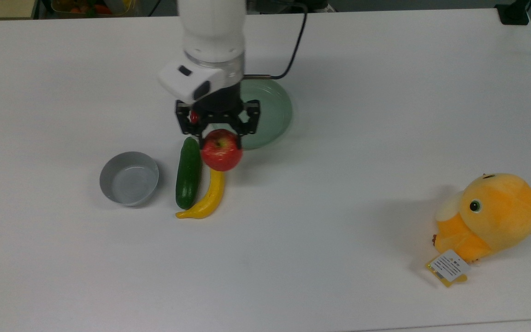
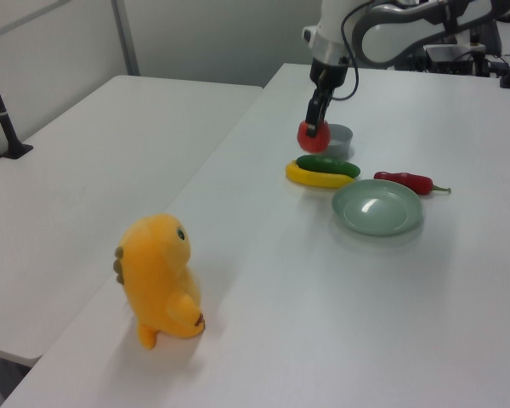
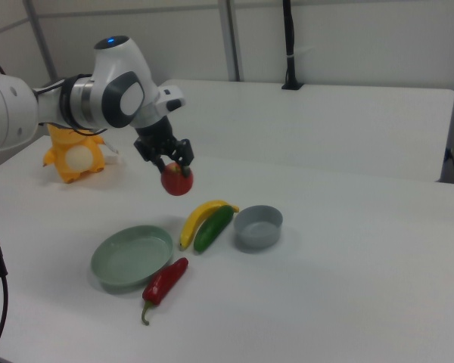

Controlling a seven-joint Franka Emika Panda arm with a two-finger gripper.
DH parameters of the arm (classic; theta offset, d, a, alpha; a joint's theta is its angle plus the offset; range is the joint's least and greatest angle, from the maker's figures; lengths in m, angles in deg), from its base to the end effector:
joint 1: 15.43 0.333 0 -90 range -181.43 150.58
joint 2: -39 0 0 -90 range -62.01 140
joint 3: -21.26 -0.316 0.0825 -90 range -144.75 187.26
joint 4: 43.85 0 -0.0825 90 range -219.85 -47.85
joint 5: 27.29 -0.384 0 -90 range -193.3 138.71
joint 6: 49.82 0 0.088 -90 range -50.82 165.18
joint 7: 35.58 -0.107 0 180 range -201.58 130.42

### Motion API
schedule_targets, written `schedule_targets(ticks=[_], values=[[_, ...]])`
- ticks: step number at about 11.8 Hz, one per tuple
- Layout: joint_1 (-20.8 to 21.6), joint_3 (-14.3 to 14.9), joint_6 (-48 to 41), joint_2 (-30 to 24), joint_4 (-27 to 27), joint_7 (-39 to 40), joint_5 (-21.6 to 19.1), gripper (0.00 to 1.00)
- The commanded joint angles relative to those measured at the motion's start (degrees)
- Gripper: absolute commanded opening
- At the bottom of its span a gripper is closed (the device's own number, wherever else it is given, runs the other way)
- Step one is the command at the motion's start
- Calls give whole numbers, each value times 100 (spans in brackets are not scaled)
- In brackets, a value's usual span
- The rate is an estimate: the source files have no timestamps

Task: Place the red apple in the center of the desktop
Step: 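Lift the apple out of the bowl and carry it toward the plate, then lower the apple onto the table beside the plate and open the gripper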

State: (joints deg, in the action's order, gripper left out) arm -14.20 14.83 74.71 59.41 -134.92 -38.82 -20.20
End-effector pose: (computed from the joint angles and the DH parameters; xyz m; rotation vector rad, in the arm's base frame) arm 0.6805 0.0772 0.4536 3.0650 0.1903 0.3642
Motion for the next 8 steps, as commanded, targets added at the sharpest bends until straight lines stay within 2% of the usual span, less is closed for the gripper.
schedule_targets(ticks=[1,8], values=[[210,-122,-87,84,-122,-89,-59,12],[395,-122,-34,472,-175,17,56,13]])
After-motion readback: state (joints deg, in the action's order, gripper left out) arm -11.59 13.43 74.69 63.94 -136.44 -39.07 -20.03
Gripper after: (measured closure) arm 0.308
